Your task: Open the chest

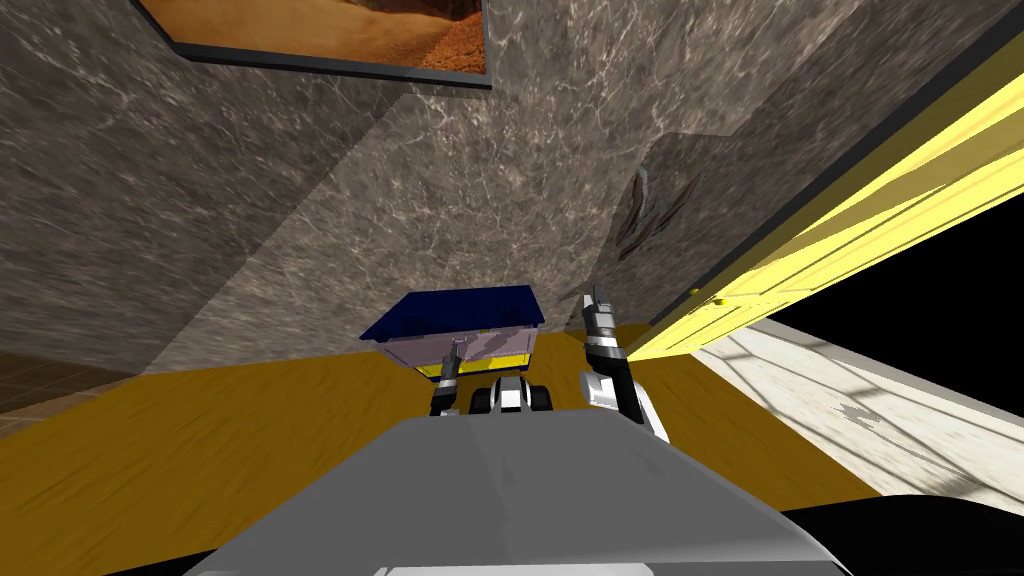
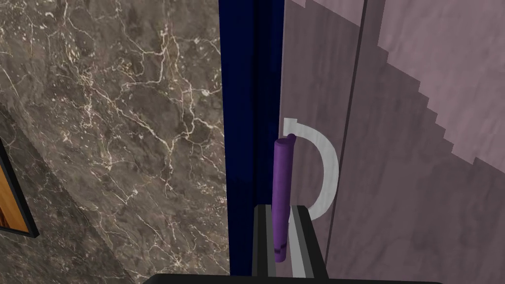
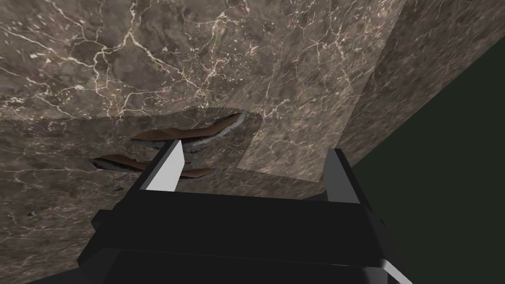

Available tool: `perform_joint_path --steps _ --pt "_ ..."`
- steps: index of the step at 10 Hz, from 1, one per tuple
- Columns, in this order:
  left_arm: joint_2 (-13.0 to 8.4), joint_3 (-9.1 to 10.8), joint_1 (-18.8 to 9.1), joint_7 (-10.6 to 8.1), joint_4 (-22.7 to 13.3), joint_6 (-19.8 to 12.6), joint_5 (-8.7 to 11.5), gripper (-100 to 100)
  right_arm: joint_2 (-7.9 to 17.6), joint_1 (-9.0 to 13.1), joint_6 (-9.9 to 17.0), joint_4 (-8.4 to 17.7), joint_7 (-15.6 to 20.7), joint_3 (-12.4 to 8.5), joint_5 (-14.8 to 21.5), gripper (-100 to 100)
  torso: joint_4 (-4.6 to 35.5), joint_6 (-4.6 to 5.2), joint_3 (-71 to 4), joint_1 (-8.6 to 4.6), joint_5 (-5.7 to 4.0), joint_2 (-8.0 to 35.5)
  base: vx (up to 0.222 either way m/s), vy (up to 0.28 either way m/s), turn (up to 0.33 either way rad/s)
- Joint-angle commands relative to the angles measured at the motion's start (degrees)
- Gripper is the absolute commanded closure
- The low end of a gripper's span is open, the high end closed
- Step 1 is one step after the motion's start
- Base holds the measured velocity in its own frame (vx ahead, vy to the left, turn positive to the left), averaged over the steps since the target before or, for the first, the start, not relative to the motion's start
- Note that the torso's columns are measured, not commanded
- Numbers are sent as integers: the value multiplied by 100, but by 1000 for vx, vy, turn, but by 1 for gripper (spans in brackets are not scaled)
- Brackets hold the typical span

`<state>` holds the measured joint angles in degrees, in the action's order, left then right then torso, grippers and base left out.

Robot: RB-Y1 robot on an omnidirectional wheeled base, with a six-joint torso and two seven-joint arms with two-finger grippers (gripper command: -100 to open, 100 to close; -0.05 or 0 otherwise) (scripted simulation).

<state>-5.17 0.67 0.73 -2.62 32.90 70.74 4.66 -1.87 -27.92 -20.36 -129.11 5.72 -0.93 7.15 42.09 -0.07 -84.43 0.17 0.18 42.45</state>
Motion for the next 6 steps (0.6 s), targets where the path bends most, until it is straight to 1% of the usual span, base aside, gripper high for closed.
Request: perform_joint_path --steps 1,2,3,4,6 --pt "-22 -4 -28 -17 52 -269 -12 100 0 0 0 0 0 0 0 0 -2 2 -13 -7 -3 -20 -144 -28 38" --pt "-33 -3 -57 -24 65 -334 -15 100 0 -1 0 0 0 0 0 0 -2 5 -27 -6 -7 -43 -109 -18 25" --pt "-30 -4 -42 -25 77 -265 -14 100 0 -2 0 0 0 0 0 0 2 7 -35 -5 -10 -55 -49 -8 6" --pt "36 58 88 -106 233 -302 -231 100 1 -2 0 0 0 -1 0 0 3 9 -41 -6 -12 -64 -19 0 102" --pt "167 185 337 -264 511 -325 -582 100 1 -3 -1 -1 0 -1 0 0 0 6 -27 -6 -7 -42 -11 5 139"
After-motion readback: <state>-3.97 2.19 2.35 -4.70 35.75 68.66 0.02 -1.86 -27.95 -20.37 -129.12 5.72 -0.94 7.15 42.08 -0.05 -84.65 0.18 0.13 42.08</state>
